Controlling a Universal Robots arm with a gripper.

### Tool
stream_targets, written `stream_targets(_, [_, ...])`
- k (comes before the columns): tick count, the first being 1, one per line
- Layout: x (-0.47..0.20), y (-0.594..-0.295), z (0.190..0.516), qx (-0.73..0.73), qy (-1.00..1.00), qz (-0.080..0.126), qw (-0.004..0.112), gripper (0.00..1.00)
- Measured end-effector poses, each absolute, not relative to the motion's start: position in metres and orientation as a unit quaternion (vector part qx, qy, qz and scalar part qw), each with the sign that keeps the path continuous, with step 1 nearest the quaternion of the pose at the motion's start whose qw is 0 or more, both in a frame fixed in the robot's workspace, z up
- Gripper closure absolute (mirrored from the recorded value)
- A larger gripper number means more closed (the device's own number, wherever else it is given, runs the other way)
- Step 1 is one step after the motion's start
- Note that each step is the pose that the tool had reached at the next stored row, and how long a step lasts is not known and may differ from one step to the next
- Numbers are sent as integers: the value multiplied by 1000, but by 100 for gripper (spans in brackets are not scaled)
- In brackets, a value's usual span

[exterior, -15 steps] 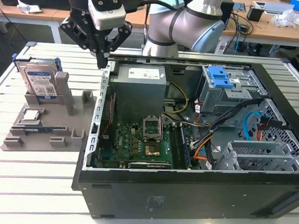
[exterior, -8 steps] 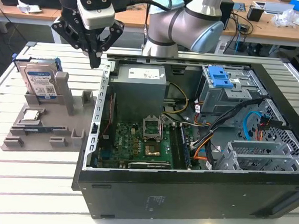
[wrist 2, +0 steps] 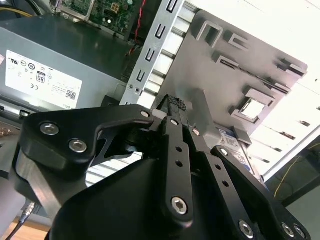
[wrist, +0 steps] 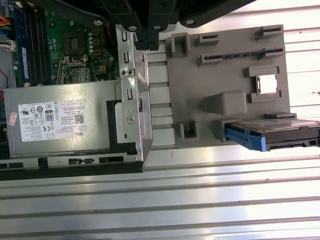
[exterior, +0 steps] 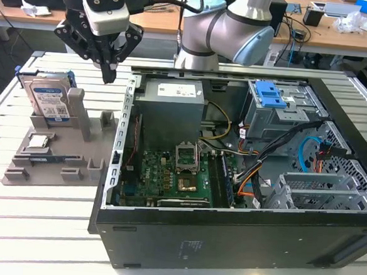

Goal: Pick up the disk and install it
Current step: 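Reach for the disk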

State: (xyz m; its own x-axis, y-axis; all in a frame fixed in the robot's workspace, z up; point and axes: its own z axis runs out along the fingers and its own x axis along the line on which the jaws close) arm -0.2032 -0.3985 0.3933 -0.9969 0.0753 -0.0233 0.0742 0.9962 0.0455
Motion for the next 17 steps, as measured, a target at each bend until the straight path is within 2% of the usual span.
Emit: stream_targets(17, [-237, -398, 393, 37, 999, 22, 13, 89])
